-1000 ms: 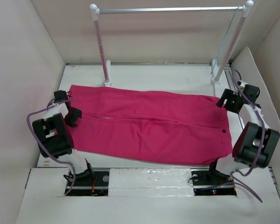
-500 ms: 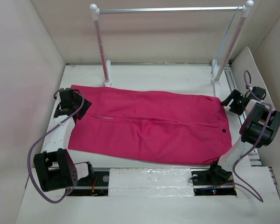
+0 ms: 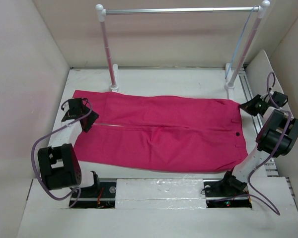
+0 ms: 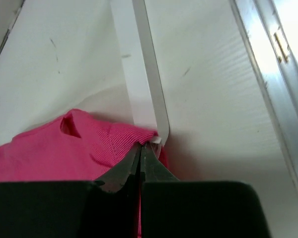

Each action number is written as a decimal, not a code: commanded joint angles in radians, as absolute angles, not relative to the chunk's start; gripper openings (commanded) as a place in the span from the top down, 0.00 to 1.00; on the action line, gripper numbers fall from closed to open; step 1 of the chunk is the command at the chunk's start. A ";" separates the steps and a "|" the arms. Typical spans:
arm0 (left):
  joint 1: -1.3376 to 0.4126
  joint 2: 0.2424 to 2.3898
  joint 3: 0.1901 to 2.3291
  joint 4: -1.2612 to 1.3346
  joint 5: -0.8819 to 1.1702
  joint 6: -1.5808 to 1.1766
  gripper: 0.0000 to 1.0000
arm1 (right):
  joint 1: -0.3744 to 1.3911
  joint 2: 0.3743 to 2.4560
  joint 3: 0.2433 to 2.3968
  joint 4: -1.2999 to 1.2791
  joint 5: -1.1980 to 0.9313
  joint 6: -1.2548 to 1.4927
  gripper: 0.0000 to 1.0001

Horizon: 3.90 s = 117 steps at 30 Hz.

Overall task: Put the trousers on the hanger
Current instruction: Flatten out the trousers at the center of the board, then fold the trousers at the center of the board.

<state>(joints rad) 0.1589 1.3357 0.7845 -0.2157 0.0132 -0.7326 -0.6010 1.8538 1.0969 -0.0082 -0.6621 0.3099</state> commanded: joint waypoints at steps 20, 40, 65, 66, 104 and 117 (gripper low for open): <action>0.163 1.347 0.862 -0.250 -0.078 -0.729 0.47 | -0.540 1.997 1.330 -0.172 -0.626 0.156 0.63; 0.163 1.575 0.854 -0.282 -0.135 -0.821 0.49 | -0.499 1.719 1.300 -0.172 -0.485 0.226 0.30; 0.218 1.558 0.829 -0.385 -0.153 -0.942 0.51 | 0.584 1.105 0.732 -0.291 -0.350 0.042 0.84; 0.218 1.580 0.854 -0.388 -0.159 -0.936 0.51 | 0.584 1.092 0.756 -0.305 -0.344 0.022 0.84; 0.612 1.387 0.623 -0.368 -0.302 -0.911 0.65 | 0.674 0.873 0.695 -0.500 -0.398 -0.068 0.75; 0.589 1.088 0.773 -0.494 -0.264 -0.698 1.00 | 0.635 0.868 0.704 -0.520 -0.253 0.047 0.65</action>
<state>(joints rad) 0.5903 1.2236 0.7048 -0.4370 -0.2638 -0.7635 0.6556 0.8726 0.6838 -0.5129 -0.3237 0.0113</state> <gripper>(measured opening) 0.007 0.337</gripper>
